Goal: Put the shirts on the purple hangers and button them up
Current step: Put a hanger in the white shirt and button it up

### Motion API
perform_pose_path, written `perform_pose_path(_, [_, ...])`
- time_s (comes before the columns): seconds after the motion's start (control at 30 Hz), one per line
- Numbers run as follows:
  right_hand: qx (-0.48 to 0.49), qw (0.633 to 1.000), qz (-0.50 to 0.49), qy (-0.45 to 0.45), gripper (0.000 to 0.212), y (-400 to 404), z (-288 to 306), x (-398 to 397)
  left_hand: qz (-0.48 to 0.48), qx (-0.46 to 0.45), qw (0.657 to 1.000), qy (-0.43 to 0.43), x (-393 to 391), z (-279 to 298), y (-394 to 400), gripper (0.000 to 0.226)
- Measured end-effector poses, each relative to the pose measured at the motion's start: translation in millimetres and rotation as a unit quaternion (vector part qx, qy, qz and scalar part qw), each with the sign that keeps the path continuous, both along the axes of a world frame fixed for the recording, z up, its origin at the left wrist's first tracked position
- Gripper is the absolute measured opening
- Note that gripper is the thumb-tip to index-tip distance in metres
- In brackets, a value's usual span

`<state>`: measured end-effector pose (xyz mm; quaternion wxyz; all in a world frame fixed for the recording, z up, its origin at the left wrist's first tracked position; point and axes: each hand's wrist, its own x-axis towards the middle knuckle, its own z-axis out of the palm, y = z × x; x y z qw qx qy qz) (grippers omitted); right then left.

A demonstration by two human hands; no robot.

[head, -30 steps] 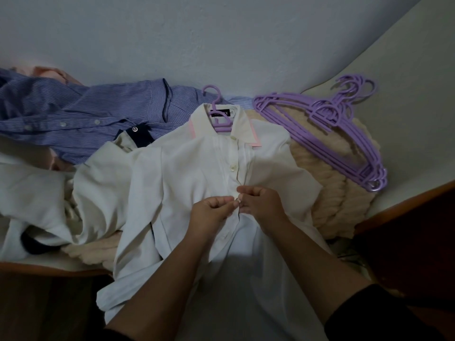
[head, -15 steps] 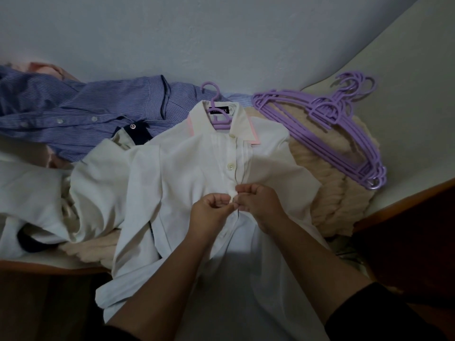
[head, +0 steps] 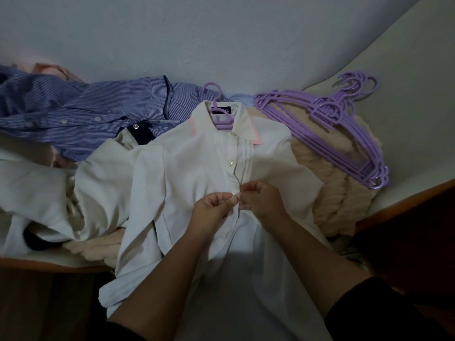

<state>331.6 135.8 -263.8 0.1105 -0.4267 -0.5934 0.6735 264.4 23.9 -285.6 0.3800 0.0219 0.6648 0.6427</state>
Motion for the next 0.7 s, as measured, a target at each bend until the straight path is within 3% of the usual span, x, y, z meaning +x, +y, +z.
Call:
perform_pose_path(0.1, [0.062,0.998,0.020,0.000,0.027,-3.5,-3.0,1.9,0.011,-0.010,1.000,0.022,3.5,-0.4,1.5,0.016])
perform_pose_path(0.2, [0.059,0.997,0.055,-0.007,0.032,-3.7,-1.4,1.3,0.010,-0.006,0.999,0.036,4.4,-4.2,2.0,0.019])
perform_pose_path(0.57, [-0.101,0.993,0.029,0.050,0.022,5.1,3.0,2.3,-0.004,-0.002,0.999,0.036,5.7,-0.7,0.3,0.018])
perform_pose_path(0.7, [-0.094,0.993,0.032,0.058,0.018,6.9,1.6,-0.5,-0.041,-0.004,0.999,0.032,-0.6,-3.8,-2.2,0.007])
